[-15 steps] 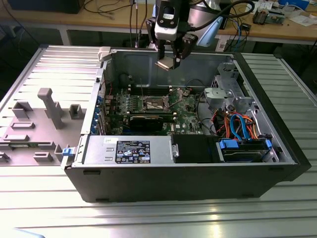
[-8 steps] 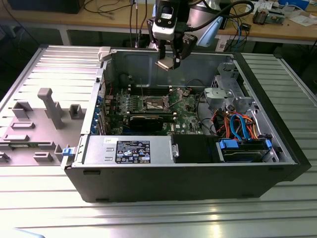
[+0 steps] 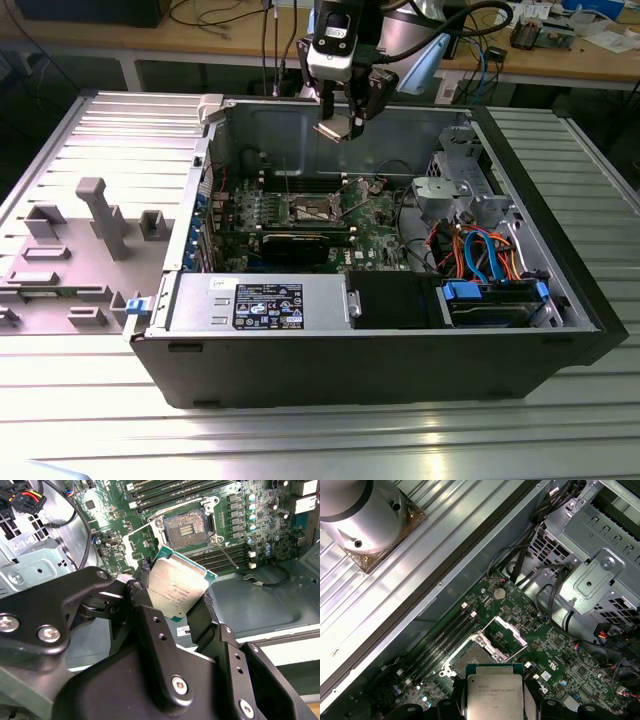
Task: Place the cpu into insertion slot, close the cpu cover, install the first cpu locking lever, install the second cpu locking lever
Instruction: 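Place the cpu into insertion slot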
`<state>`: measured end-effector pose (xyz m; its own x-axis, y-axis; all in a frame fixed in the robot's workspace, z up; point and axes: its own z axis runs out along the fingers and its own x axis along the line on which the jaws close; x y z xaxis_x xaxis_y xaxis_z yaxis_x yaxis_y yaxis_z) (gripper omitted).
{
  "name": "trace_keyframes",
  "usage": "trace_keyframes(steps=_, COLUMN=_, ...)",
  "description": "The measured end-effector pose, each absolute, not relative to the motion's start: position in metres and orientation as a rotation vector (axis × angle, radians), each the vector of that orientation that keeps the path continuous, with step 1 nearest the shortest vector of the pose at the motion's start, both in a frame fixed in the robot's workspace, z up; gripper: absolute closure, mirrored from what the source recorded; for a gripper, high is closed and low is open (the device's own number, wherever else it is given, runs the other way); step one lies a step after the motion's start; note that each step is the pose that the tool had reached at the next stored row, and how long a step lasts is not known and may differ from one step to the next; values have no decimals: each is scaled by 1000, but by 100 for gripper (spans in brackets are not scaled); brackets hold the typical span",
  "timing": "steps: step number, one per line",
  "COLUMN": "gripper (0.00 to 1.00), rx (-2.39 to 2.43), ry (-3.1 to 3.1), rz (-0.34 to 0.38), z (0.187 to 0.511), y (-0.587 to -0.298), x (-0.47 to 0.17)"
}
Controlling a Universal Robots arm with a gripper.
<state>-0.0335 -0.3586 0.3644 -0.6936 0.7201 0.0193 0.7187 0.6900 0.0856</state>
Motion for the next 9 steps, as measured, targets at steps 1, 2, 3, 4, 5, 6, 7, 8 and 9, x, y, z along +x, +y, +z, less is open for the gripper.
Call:
trace_keyframes(steps=1, gripper=46, rx=1223, ry=2873, rz=135, z=364, y=-359, x=-33)
trace_keyframes(steps=2, gripper=46, rx=1223, ry=2873, rz=135, z=364, y=-359, x=-33)
trace_keyframes(steps=3, gripper=46, rx=1225, ry=2873, rz=135, z=364, y=-359, x=-33)
trace_keyframes(steps=4, gripper=46, rx=1229, ry=2871, rz=135, z=364, y=-359, x=-33)
trace_keyframes(steps=5, gripper=46, rx=1236, ry=2867, rz=135, z=364, y=-359, x=-33)
trace_keyframes(steps=6, gripper=46, rx=1248, ry=2862, rz=135, z=364, y=-359, x=-33)
trace_keyframes(steps=7, gripper=46, rx=1256, ry=2858, rz=135, z=364, y=-359, x=-33)
trace_keyframes(steps=8, gripper=46, rx=1265, ry=2854, rz=135, z=364, y=-359, x=-33)
trace_keyframes(steps=9, gripper=46, rx=1274, ry=2850, rz=135, z=364, y=-359, x=-33)
